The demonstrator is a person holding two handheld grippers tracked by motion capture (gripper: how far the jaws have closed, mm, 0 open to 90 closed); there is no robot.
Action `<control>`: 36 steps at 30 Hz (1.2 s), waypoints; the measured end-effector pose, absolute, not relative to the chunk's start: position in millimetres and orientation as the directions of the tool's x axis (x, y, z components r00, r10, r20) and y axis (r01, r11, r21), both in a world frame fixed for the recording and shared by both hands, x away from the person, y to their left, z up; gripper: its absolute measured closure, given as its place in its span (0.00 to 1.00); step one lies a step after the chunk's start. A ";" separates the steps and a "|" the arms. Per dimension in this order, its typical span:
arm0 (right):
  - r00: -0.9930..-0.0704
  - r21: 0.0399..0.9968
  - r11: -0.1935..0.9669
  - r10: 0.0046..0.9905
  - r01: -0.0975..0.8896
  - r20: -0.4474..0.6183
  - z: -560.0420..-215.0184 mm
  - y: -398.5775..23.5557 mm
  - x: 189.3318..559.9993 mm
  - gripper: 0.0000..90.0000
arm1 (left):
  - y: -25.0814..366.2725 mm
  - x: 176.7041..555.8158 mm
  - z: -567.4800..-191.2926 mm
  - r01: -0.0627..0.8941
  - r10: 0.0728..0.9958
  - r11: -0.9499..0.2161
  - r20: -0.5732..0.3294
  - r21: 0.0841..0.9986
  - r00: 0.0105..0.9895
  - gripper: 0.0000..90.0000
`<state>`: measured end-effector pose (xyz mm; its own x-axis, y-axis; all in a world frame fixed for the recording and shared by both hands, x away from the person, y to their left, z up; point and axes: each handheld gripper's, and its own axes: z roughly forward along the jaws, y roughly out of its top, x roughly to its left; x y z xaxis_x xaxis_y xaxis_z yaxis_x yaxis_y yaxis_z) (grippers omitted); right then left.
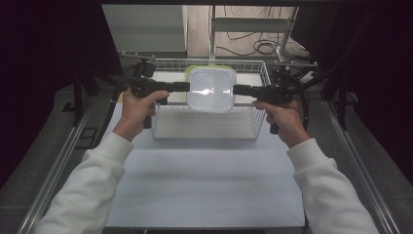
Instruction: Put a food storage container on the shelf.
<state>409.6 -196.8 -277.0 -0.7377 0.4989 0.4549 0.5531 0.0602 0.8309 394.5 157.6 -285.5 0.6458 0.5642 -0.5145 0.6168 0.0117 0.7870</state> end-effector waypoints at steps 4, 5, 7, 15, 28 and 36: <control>-0.739 0.833 0.068 0.505 0.549 0.446 -269.5 -194.1 420.8 0.89 | 159.1 402.6 -281.2 0.614 0.566 0.025 -0.517 0.789 0.642 0.88; -0.739 0.834 0.070 0.507 0.548 0.443 -268.2 -193.5 422.9 0.89 | 159.5 404.1 -280.1 0.613 0.567 0.024 -0.516 0.789 0.642 0.88; -0.739 0.833 0.073 0.508 0.549 0.443 -264.5 -192.3 427.7 0.89 | 160.9 407.9 -277.2 0.615 0.563 0.031 -0.523 0.788 0.641 0.88; -0.743 0.835 0.069 0.502 0.546 0.444 -251.1 -188.5 444.9 0.89 | 165.2 424.4 -263.3 0.612 0.565 0.036 -0.521 0.790 0.640 0.88; -0.725 0.822 0.052 0.507 0.566 0.467 -244.2 -186.5 466.2 0.89 | 166.0 444.2 -253.9 0.636 0.573 0.056 -0.547 0.770 0.611 0.88; -0.701 0.795 0.055 0.510 0.604 0.498 -245.6 -181.8 479.6 0.89 | 169.8 456.1 -257.9 0.663 0.575 0.070 -0.573 0.745 0.584 0.88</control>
<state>479.6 -181.8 -245.6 -0.7011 0.5103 0.4980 0.6043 0.0546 0.7949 456.1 169.8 -257.9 0.5839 0.5747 -0.5734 0.6629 0.0702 0.7454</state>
